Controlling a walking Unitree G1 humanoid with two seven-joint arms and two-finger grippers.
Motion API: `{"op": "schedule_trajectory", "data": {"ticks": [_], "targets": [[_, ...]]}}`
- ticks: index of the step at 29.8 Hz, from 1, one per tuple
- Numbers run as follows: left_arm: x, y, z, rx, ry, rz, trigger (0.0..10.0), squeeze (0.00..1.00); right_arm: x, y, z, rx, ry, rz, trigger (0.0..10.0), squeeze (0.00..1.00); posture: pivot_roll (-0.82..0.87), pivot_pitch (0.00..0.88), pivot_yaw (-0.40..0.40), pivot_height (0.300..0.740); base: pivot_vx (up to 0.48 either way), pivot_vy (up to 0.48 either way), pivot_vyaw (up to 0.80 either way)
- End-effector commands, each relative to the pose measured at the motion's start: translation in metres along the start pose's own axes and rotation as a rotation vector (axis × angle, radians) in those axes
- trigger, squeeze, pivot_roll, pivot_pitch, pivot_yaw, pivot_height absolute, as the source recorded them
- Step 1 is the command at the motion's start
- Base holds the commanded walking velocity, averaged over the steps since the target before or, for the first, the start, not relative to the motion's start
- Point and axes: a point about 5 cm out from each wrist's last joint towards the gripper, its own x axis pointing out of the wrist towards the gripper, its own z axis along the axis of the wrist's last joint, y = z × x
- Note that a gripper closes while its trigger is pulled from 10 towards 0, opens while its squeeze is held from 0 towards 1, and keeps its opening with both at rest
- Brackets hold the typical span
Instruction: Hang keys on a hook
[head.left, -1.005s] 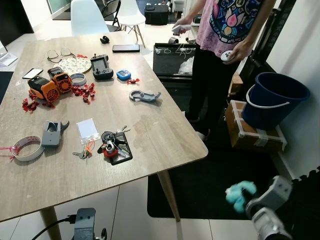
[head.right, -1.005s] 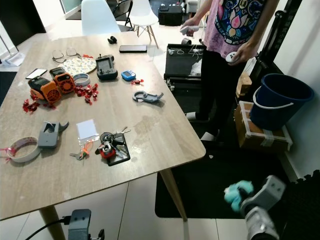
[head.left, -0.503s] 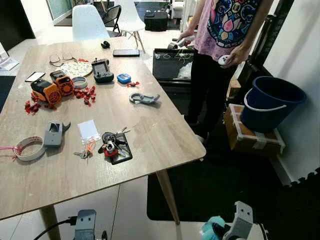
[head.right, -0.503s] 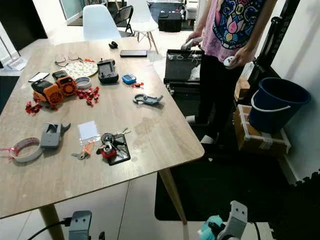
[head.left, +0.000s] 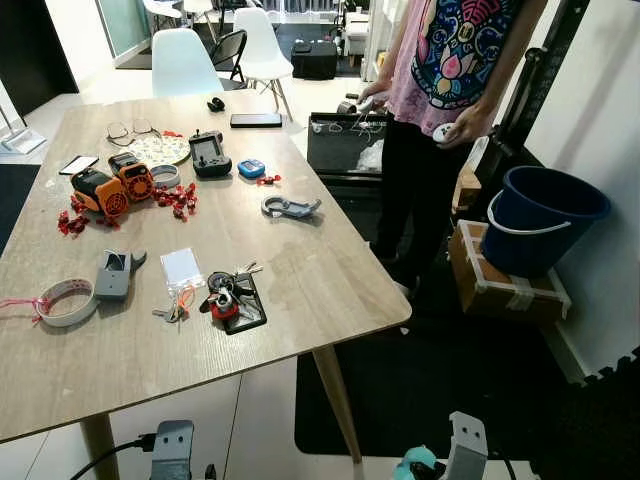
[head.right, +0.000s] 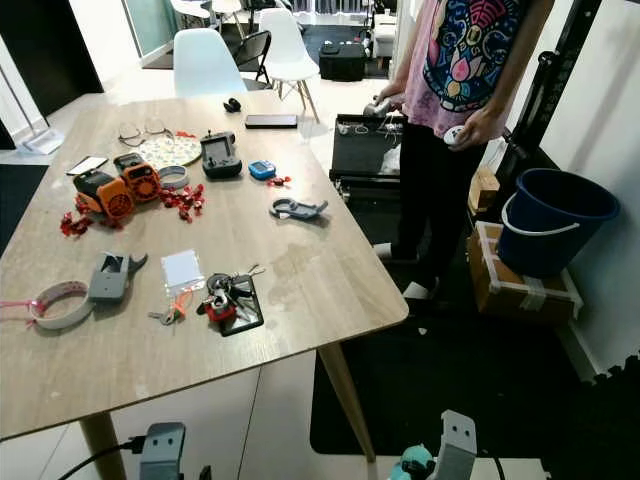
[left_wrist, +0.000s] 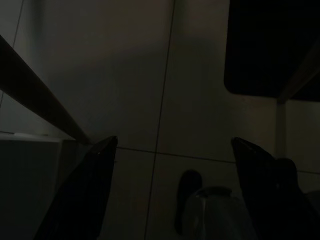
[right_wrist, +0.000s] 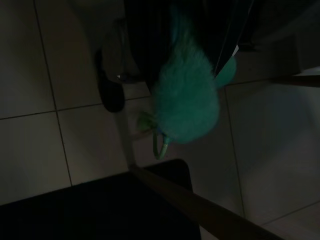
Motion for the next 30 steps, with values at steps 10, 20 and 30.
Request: {"op": "schedule_trajectory", "data": {"ticks": [10,20,30], "targets": [[0.0,0.007,-0.005,0.019,0.041,0.005,10.0,0.0,-0.001,0.004,-0.012,-0.073,0.023,0.0,10.0,0.0,0.05,0.026,0.0,0.74,0.0,0.0,0.0],[-0.001,0.005,-0.009,0.022,0.061,-0.006,10.0,0.0,0.0,0.01,-0.013,-0.188,0.034,0.019,10.0,0.0,0.06,0.037,-0.006,0.74,0.0,0.0,0.29],[-0.003,0.007,-0.014,0.017,0.073,0.001,10.0,0.0,0.001,0.014,-0.013,-0.222,0.046,0.036,10.0,0.0,0.07,0.041,-0.016,0.74,0.0,0.0,0.8]]}}
